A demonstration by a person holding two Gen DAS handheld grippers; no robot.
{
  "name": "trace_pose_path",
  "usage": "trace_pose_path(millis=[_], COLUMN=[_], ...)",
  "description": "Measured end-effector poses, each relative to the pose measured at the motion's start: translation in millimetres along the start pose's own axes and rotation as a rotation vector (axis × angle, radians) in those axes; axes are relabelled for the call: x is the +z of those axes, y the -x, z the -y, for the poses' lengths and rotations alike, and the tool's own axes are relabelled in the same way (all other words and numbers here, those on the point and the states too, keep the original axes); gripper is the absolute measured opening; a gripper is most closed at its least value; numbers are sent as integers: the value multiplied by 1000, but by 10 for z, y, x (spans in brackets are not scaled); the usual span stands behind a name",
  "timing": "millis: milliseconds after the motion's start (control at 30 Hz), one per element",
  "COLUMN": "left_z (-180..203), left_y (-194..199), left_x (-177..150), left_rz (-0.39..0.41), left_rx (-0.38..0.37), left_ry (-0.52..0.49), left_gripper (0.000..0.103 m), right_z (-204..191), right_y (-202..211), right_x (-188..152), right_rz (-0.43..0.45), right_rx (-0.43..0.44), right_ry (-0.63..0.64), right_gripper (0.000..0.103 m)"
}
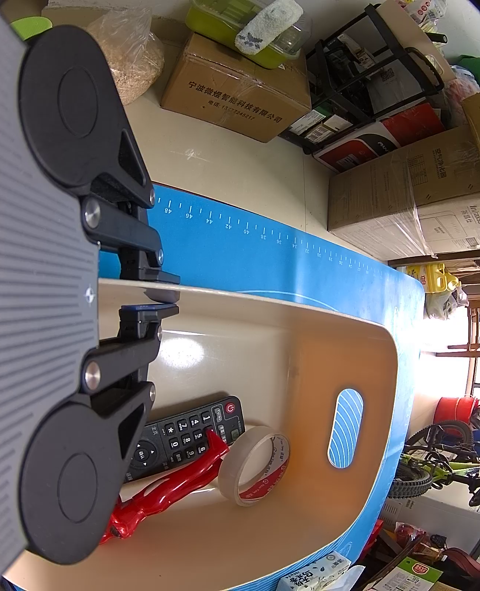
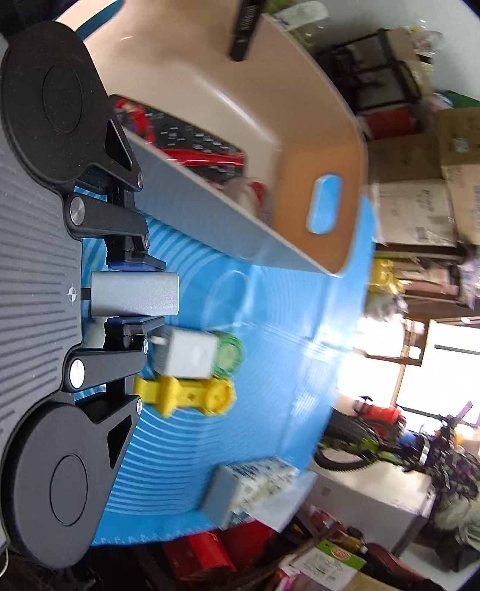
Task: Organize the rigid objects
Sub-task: 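Carry the white charger into the basket and open the right tool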
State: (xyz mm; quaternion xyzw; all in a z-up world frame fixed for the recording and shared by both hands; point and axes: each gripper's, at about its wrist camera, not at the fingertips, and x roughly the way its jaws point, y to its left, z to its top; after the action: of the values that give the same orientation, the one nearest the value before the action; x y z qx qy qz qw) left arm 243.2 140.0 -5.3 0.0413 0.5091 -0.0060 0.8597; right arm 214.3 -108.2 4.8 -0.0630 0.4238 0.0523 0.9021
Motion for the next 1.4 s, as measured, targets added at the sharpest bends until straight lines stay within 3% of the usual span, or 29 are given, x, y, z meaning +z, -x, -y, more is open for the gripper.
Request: trace_pose_path(millis=[233, 467, 867, 1067, 1167, 1200, 1400], left_z=[-1, -1, 2, 0, 6, 6, 8], left_y=[3, 2, 2, 4, 2, 1, 0], left_x=[-1, -2, -2, -1, 3, 2, 3], left_rz=[0, 0, 0, 0, -2, -2, -2], left_rx=[1, 2, 3, 1, 3, 4, 4], left_ry=[-1, -3, -4, -5, -8, -8, -8], left_gripper=[11, 11, 11, 11, 11, 11, 11], right_z=[-141, -491, -1146, -1267, -1239, -1225, -1122], right_y=[298, 238, -266, -518, -514, -513, -340], right_x=[329, 588, 436, 268, 283, 273, 301], right_rz=[140, 182, 28, -106, -114, -120, -77], right_rx=[6, 73, 142, 141, 151, 151, 193], right_ry=[-9, 21, 140, 186, 171, 173, 154], right_gripper=[32, 32, 32, 32, 32, 42, 55])
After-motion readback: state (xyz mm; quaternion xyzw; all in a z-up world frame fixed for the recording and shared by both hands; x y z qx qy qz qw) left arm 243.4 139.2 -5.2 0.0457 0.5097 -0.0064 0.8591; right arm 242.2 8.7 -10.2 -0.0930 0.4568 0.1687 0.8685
